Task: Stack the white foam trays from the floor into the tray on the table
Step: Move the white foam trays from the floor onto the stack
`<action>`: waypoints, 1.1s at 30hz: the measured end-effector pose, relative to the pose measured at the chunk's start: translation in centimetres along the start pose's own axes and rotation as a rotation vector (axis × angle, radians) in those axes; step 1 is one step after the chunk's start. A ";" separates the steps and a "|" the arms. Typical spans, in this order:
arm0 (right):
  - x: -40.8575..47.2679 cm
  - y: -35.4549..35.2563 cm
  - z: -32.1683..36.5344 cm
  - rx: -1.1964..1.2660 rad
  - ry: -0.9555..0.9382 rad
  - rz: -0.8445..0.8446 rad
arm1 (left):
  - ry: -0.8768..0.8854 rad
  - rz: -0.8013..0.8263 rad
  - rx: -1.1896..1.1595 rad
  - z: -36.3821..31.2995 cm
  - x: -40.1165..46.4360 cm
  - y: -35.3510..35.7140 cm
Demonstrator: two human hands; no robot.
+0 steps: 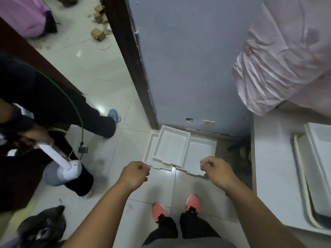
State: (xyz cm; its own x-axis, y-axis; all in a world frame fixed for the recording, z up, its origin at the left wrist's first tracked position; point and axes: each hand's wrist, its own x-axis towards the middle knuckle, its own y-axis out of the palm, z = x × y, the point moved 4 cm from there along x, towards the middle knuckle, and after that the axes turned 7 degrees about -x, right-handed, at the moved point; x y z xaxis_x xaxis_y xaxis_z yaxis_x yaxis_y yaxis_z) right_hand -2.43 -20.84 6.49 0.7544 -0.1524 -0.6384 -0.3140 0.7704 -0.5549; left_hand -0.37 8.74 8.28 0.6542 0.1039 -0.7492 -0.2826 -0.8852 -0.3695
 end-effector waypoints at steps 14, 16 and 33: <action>19.9 13.9 -9.8 0.110 0.293 0.069 | -0.112 0.066 -0.095 6.6 23.1 10.2; 26.0 17.9 -12.2 0.081 0.250 0.050 | -0.054 0.035 -0.025 9.5 29.8 11.6; 47.8 35.1 -23.8 0.107 0.391 -0.376 | 0.144 -0.214 0.516 20.1 59.7 18.1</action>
State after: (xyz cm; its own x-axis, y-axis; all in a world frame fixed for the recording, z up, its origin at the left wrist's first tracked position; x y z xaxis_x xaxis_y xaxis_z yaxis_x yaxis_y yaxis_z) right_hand 8.90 -15.84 -56.24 0.5266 -0.6317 -0.5689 0.0112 0.6743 -0.7384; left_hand 19.53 8.02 -54.19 0.8132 0.1618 -0.5590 -0.4150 -0.5121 -0.7520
